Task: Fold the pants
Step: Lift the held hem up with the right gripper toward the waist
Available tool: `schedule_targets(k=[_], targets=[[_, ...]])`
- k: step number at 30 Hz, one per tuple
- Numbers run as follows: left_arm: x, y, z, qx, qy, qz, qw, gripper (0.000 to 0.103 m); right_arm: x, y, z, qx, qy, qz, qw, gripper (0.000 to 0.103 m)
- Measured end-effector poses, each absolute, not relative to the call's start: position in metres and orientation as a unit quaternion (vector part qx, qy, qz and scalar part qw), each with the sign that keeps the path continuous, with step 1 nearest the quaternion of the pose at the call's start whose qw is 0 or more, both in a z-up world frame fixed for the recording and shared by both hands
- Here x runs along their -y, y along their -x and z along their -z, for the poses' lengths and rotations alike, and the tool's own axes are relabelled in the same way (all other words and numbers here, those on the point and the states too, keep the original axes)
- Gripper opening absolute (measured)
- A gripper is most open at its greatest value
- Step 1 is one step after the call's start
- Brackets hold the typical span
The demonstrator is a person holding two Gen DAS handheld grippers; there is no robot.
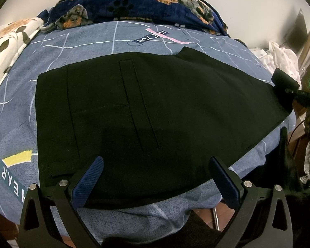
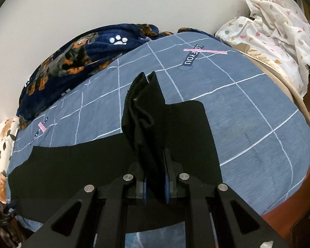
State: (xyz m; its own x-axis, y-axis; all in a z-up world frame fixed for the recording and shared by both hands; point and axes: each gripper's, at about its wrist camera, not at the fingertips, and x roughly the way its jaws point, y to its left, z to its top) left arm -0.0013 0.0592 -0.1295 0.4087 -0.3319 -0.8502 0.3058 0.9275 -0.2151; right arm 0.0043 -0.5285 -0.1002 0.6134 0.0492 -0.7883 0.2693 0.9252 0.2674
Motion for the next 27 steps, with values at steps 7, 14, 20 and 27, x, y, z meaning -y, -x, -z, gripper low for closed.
schedule_targets(k=[7,14,20,27], targets=[[-0.059,0.001,0.13,-0.509,0.013,0.19,0.839,0.101,0.521,-0.005,0.103,-0.439,-0.182,0.053,0.878,0.013],[-0.058,0.001,0.129,-0.509,0.011,0.19,0.839,0.102,0.511,-0.002,0.107,-0.443,-0.186,0.045,0.876,0.013],[-0.057,0.001,0.13,-0.508,0.007,0.192,0.84,0.102,0.504,0.0,0.114,-0.447,-0.197,0.035,0.872,0.013],[-0.057,0.001,0.132,-0.506,0.001,0.192,0.841,0.103,0.494,0.004,0.12,-0.451,-0.206,0.014,0.868,0.013]])
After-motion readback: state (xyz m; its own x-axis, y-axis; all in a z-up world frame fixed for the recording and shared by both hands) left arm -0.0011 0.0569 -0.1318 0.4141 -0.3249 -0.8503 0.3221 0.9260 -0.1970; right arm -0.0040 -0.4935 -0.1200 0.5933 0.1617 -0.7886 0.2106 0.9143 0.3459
